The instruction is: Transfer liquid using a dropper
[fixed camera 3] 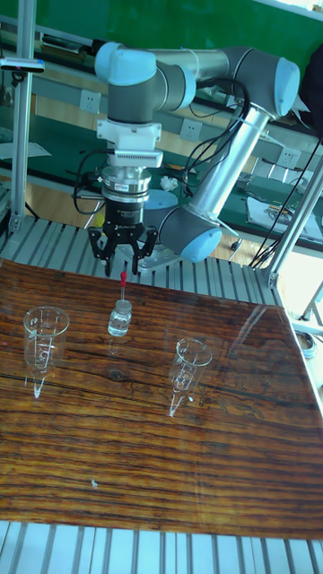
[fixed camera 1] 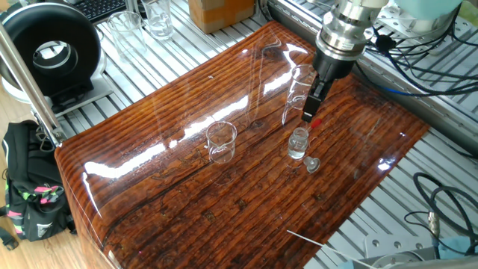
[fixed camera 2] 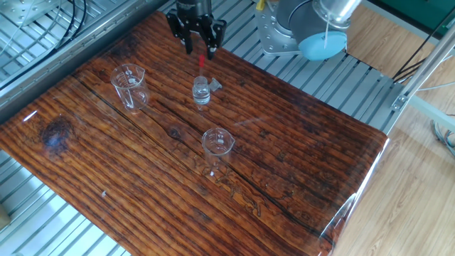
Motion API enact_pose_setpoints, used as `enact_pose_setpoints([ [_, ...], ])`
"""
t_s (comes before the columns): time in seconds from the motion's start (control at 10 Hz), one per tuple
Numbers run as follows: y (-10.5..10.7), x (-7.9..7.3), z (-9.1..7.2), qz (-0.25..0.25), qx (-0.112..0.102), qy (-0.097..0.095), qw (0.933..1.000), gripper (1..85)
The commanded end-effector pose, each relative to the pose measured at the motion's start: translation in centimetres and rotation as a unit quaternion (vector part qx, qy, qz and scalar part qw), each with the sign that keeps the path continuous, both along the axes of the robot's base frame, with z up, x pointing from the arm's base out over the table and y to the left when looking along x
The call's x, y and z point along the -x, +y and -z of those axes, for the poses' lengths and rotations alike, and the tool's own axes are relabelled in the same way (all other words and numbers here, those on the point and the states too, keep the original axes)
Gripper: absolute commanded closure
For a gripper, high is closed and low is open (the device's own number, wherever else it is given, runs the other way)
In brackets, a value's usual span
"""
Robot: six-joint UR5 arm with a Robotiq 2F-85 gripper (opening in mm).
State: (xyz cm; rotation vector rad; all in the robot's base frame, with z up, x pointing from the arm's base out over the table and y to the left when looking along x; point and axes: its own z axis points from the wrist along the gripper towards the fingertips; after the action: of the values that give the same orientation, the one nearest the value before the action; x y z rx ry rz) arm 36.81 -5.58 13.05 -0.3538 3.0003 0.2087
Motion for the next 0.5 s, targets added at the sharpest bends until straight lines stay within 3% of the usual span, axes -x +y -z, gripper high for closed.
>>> enact_pose_setpoints([
  [0.0,1.5,-0.8,-0.3,0.011,-0.001,-0.006,0.9999,32.3],
  [0.2,0.7,-1.7,-0.1,-0.002,0.022,-0.015,0.9997,33.0],
  [0.4,0.5,-1.9,0.0,-0.013,0.028,-0.011,0.9995,33.3],
])
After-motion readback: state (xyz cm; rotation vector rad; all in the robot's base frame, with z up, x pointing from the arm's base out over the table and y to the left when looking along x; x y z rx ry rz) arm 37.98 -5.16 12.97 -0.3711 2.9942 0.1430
